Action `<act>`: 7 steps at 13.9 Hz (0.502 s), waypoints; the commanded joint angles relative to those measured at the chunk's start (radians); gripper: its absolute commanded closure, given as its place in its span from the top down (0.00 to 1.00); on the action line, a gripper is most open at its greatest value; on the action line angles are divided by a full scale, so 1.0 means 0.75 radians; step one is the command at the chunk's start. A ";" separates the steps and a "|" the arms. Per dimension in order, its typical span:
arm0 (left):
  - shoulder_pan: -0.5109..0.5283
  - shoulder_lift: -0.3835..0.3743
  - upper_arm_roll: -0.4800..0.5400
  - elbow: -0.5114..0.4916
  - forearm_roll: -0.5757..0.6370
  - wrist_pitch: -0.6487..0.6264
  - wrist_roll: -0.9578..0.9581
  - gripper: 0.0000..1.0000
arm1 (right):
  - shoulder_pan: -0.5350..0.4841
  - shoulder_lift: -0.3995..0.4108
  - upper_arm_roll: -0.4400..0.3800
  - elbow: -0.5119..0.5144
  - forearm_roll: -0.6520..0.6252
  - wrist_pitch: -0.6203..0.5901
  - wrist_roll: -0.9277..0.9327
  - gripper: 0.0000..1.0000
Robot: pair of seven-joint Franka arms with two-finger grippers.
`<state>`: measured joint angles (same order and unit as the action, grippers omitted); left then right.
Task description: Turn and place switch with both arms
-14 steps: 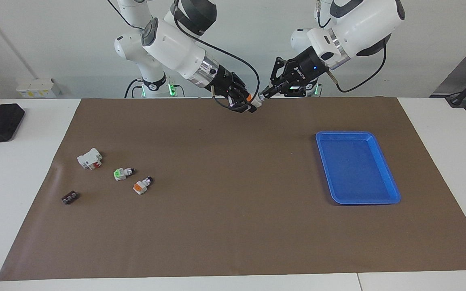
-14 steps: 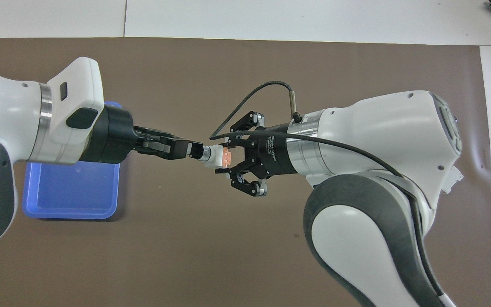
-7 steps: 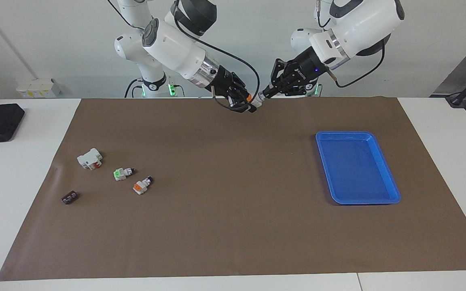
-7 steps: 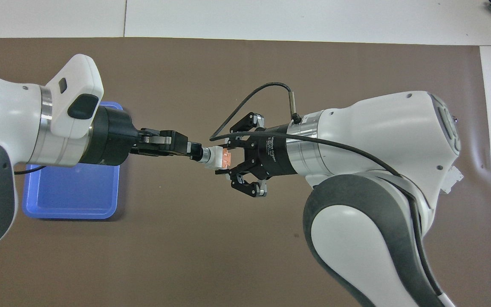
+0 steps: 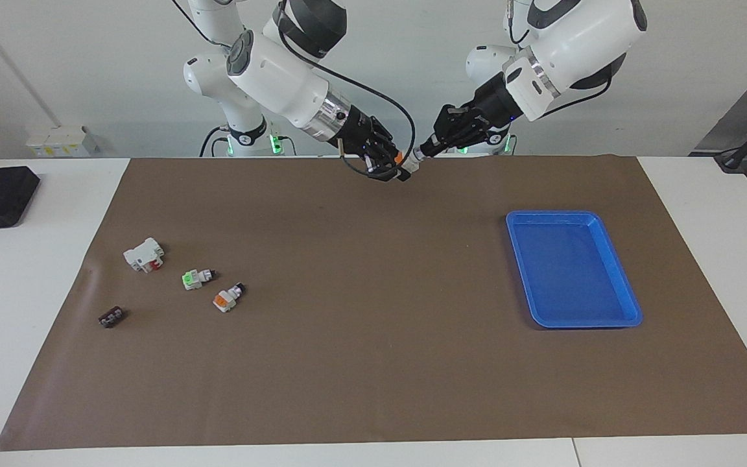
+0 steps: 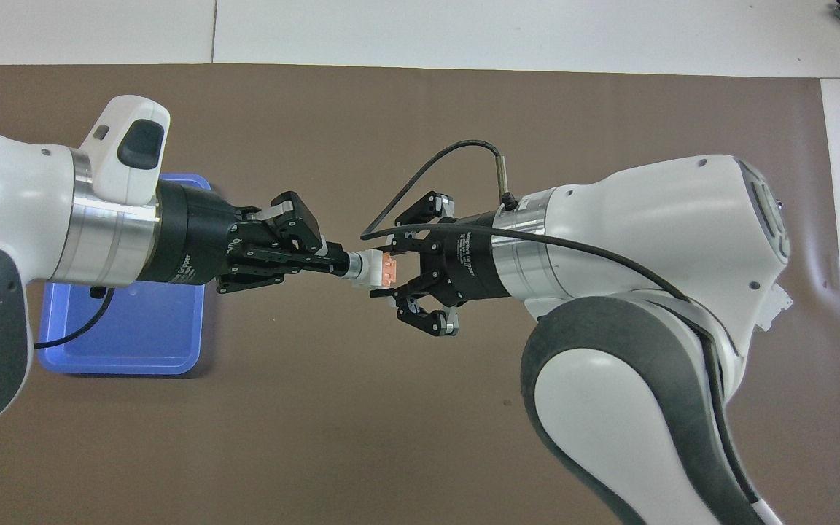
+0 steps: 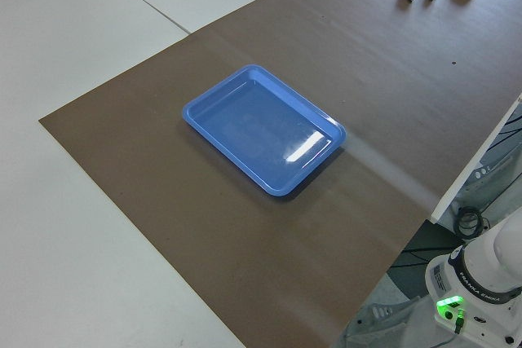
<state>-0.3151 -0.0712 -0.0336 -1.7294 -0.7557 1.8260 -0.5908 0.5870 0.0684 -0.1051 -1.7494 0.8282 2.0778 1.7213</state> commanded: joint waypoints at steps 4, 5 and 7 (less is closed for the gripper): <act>-0.026 -0.050 -0.021 -0.065 0.011 -0.011 -0.551 0.00 | -0.001 0.003 -0.003 0.029 0.027 0.019 0.016 0.00; -0.026 -0.050 -0.021 -0.065 0.011 -0.007 -0.637 0.00 | -0.001 0.003 -0.003 0.027 0.027 0.019 0.014 0.00; -0.026 -0.046 -0.021 -0.065 0.011 0.024 -0.813 0.00 | -0.001 0.003 -0.003 0.027 0.027 0.019 0.016 0.00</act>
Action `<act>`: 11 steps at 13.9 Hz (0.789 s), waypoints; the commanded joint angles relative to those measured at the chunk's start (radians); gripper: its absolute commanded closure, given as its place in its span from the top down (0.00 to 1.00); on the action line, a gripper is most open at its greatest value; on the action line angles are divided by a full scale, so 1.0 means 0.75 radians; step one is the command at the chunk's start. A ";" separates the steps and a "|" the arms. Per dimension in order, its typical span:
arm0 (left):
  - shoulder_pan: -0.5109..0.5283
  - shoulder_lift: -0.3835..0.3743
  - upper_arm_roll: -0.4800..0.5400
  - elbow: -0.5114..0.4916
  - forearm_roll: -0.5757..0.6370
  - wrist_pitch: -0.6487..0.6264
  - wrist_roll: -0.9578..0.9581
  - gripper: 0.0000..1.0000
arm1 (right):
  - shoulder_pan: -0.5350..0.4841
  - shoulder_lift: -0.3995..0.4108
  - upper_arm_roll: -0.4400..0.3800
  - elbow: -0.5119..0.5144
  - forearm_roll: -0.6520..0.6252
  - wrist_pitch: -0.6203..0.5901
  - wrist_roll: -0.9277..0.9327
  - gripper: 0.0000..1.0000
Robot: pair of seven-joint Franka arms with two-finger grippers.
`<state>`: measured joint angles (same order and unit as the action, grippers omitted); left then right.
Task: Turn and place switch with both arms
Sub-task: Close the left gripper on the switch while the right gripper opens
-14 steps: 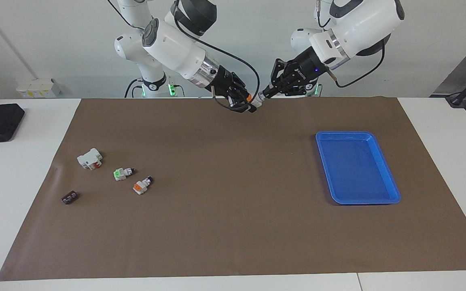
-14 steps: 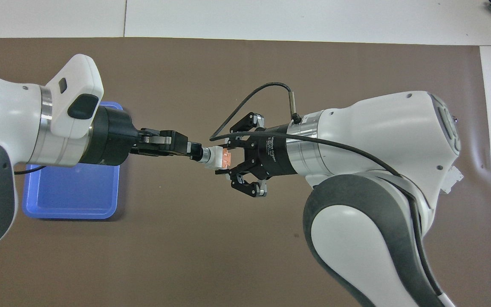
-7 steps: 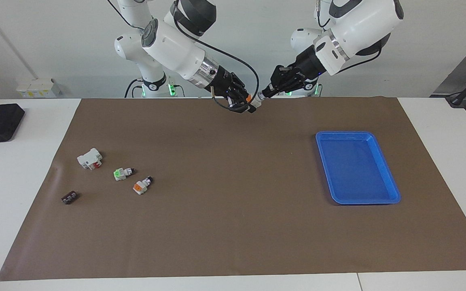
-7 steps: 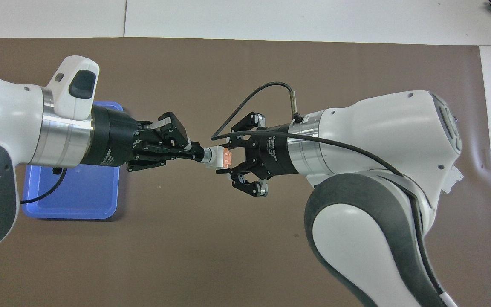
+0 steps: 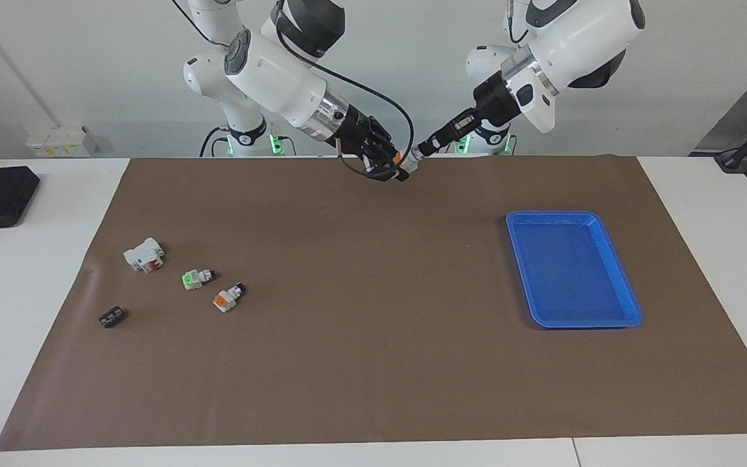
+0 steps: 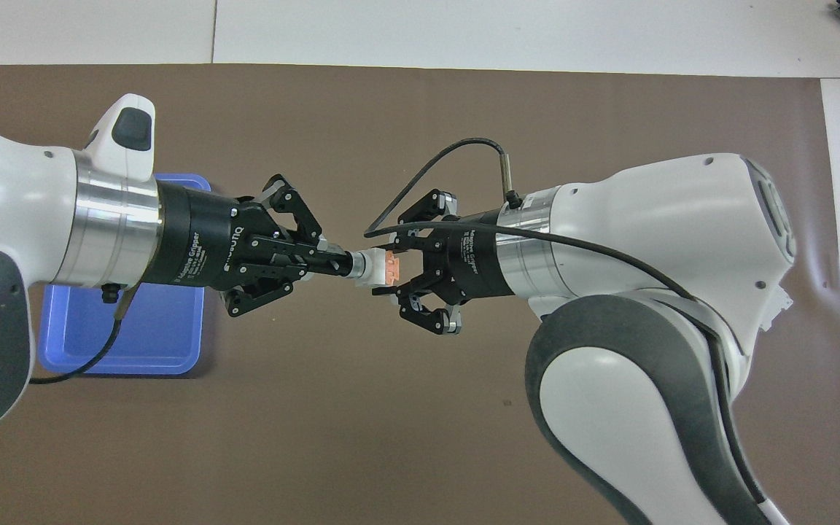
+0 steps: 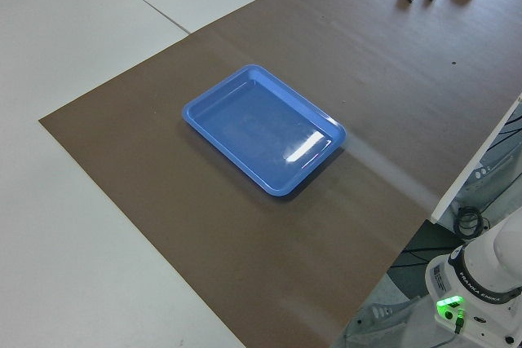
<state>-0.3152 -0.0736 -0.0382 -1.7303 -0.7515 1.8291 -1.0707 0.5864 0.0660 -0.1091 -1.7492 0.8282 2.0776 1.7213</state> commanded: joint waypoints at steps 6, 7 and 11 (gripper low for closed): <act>-0.026 -0.039 -0.039 -0.061 0.061 0.128 -0.770 0.00 | -0.001 0.006 0.002 0.027 0.027 0.018 0.016 0.00; -0.026 -0.039 -0.039 -0.061 0.063 0.136 -0.818 0.00 | -0.001 0.006 0.002 0.027 0.027 0.018 0.014 0.00; -0.026 -0.039 -0.039 -0.061 0.063 0.138 -0.880 0.00 | -0.001 0.006 0.002 0.027 0.027 0.018 0.016 0.00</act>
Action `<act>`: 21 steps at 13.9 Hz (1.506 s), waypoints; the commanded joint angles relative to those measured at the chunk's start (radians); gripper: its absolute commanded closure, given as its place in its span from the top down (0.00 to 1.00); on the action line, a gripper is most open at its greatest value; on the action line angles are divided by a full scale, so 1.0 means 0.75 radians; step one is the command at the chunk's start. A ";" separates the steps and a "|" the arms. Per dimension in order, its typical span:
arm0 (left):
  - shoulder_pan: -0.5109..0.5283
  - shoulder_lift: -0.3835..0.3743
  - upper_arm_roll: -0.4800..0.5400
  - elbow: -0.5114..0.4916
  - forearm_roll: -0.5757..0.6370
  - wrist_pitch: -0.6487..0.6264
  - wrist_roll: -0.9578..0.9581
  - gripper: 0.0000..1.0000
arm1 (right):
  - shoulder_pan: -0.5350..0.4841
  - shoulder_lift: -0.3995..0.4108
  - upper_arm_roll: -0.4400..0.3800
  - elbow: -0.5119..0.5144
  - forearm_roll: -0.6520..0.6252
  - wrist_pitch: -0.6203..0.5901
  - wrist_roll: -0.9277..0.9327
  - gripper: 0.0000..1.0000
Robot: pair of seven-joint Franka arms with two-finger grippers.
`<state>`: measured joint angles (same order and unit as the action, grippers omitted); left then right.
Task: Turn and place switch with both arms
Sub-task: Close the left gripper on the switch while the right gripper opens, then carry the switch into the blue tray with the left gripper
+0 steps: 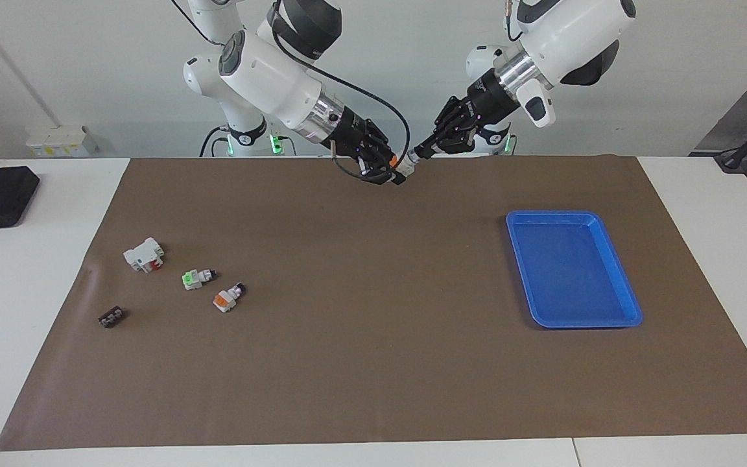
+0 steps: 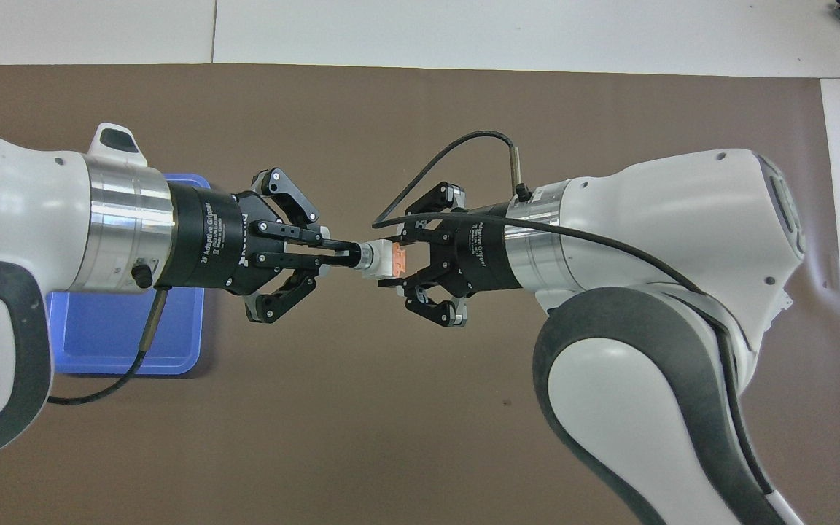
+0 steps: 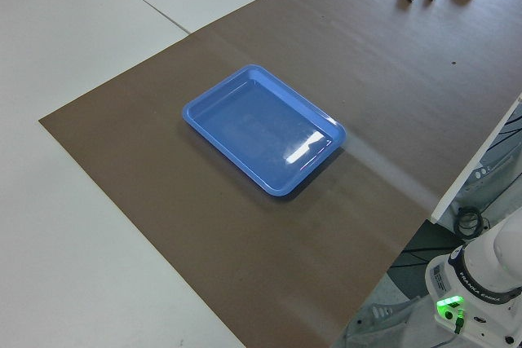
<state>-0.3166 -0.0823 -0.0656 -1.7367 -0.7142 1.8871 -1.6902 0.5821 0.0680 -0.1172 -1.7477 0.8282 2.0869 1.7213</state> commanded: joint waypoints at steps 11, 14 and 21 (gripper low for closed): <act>-0.018 -0.037 -0.003 -0.085 0.172 0.055 -0.031 0.00 | 0.007 -0.007 0.013 0.025 -0.012 -0.003 -0.021 1.00; 0.013 -0.117 0.006 -0.250 0.336 0.057 0.079 0.00 | 0.001 -0.011 0.013 0.025 -0.014 -0.025 -0.047 1.00; 0.595 -0.297 0.006 -0.642 0.563 0.077 1.111 0.00 | -0.046 -0.054 0.003 0.027 -0.076 -0.146 -0.096 1.00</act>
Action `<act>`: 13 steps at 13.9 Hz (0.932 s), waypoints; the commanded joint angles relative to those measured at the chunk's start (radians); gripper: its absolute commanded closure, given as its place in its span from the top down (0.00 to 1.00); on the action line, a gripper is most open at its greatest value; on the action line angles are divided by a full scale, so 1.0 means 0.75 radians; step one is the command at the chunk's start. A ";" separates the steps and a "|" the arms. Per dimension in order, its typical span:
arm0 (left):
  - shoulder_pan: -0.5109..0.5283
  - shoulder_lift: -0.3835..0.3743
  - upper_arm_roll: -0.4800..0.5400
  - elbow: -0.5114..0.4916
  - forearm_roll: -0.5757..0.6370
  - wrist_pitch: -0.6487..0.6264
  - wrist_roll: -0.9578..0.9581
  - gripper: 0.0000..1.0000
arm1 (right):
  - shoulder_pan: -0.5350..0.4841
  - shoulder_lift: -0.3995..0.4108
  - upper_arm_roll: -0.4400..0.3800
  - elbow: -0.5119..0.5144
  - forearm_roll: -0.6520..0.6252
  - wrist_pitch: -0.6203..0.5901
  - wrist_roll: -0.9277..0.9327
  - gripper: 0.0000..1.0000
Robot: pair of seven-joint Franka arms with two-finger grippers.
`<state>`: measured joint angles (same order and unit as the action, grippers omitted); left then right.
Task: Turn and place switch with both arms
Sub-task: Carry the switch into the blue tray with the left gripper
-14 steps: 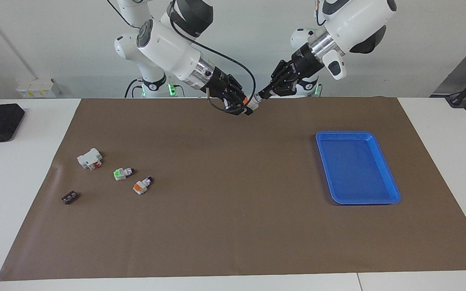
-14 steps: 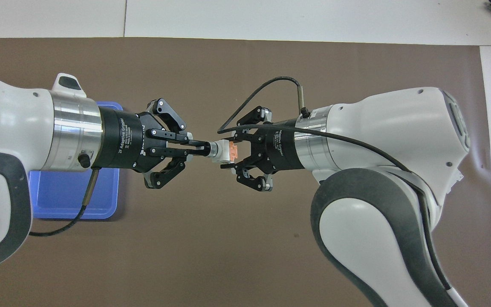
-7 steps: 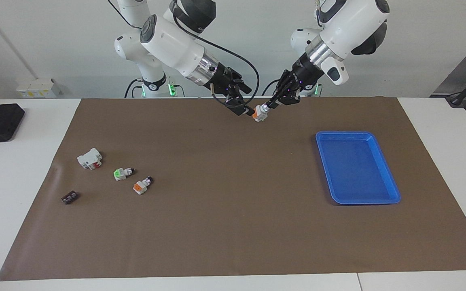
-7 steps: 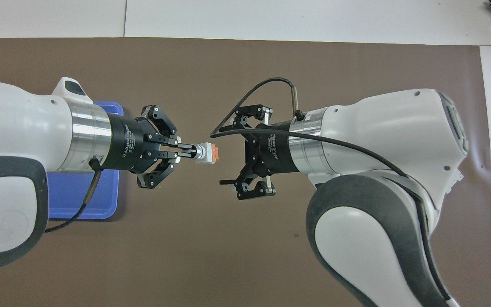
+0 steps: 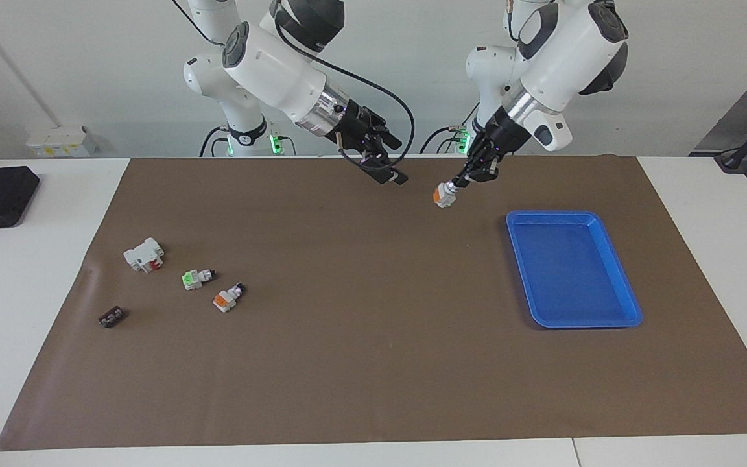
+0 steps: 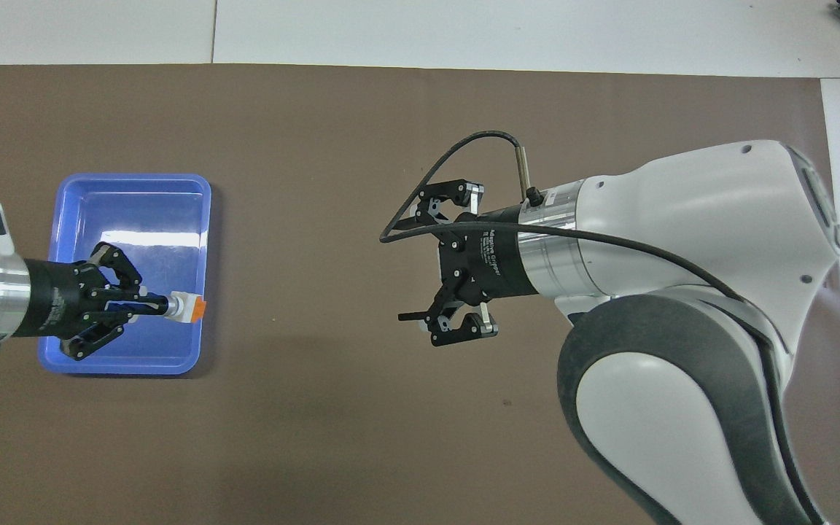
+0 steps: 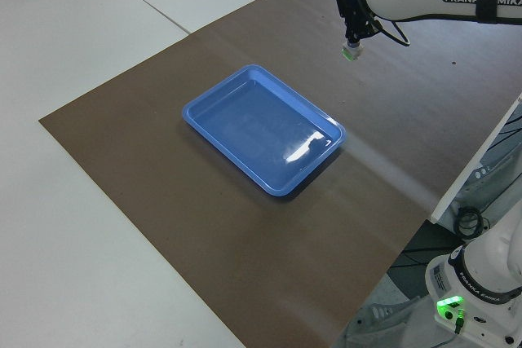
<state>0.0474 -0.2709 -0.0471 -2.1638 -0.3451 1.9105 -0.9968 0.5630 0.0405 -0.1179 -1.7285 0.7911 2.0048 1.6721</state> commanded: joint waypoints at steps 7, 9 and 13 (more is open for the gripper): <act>0.328 0.223 -0.019 -0.150 0.241 0.507 0.715 0.00 | -0.123 -0.078 -0.002 0.004 -0.134 -0.239 -0.255 1.00; 0.328 0.334 -0.019 -0.136 0.327 0.675 0.803 0.00 | -0.172 -0.095 -0.002 0.006 -0.264 -0.290 -0.406 1.00; 0.340 0.343 -0.017 -0.136 0.409 0.668 0.887 0.00 | -0.233 -0.103 -0.002 0.000 -0.718 -0.286 -0.931 1.00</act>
<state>0.2866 -0.0014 -0.0550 -2.2718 -0.0690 2.4265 -0.3571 0.4151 -0.0276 -0.1257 -1.7250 0.3783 1.7913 1.1575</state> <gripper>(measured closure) 0.899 0.000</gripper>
